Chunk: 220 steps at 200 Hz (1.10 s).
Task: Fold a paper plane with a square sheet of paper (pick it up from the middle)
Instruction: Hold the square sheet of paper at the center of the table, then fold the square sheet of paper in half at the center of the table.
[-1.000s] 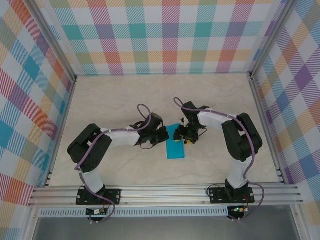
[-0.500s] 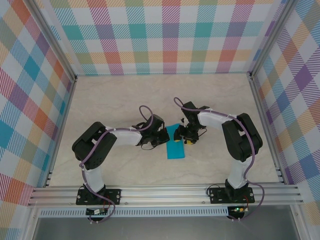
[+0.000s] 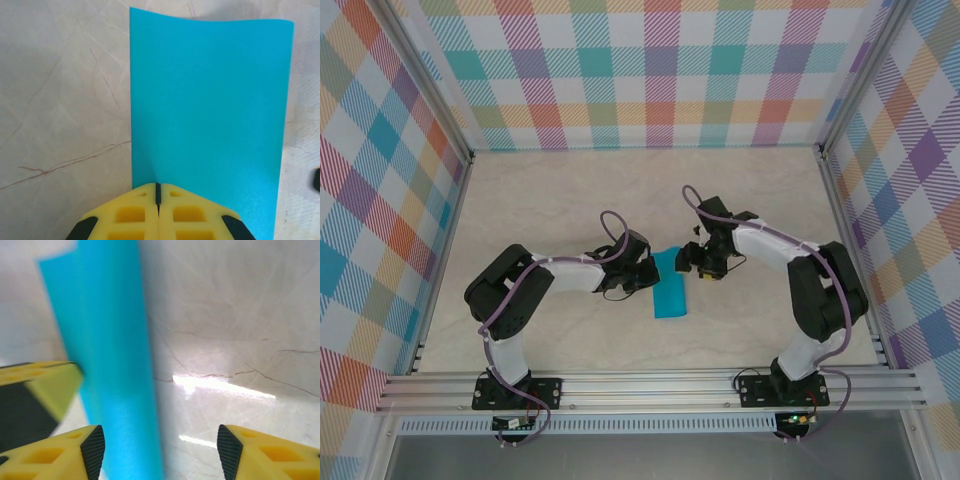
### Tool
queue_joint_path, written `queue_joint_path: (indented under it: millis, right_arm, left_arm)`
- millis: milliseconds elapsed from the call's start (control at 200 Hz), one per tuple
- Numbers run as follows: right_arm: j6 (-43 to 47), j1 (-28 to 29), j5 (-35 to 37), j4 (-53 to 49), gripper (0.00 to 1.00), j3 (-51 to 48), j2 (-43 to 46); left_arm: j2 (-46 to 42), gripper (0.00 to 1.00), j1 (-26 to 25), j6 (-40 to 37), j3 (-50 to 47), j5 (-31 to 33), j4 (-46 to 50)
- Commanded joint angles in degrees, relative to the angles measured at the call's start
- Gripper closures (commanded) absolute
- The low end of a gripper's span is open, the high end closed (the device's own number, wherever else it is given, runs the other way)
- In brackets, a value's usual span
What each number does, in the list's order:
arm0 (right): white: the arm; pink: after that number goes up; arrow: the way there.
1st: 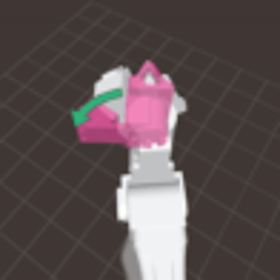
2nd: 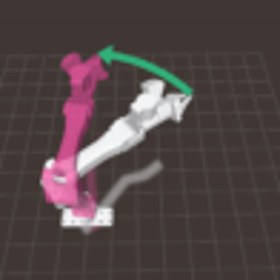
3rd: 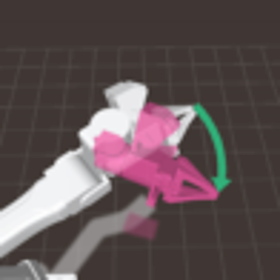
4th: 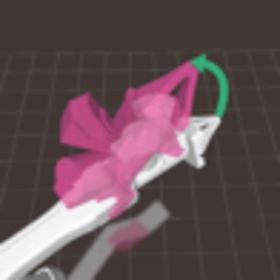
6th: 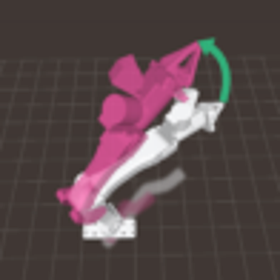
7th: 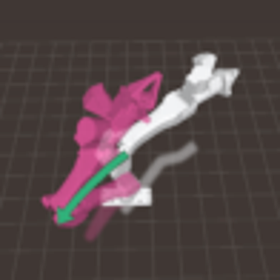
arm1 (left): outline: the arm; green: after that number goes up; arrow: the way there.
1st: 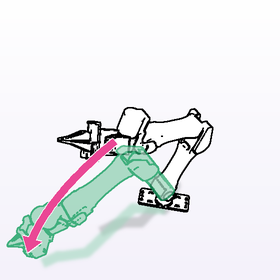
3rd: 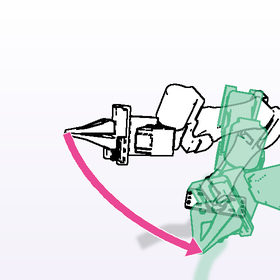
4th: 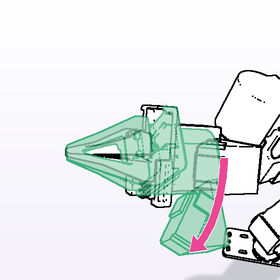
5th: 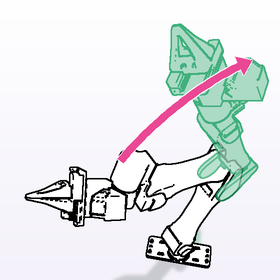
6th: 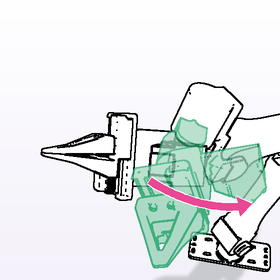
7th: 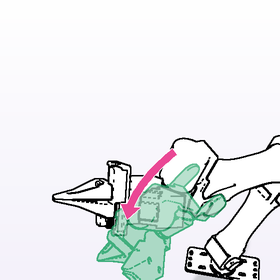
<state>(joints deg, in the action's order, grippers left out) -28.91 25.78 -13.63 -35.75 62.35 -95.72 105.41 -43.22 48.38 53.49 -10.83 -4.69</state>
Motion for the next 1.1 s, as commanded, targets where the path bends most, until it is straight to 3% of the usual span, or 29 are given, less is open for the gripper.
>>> queue_joint_path:
  millis: [0, 105, 255, 1095]
  right_arm:
    - [1.14, -0.89, -7.95, 4.84, 0.53, -1.35, 3.12]
    - [0.01, -0.91, -18.04, 10.14, 0.73, -3.24, 2.12]
    - [-0.66, -0.91, -20.38, 12.71, 0.85, -5.19, 0.38]
    - [4.55, -3.32, -20.06, 17.33, 0.84, -13.18, -7.14]
  left_arm:
    - [2.12, 1.00, -1.16, -1.50, -0.58, 1.89, 5.54]
    - [2.14, 1.00, -1.08, -1.67, -0.28, 1.91, 5.69]
    - [2.16, 1.00, -1.12, -1.78, -0.08, 1.71, 5.81]
    - [3.21, 1.00, -1.16, -2.72, 0.91, 1.78, 7.95]
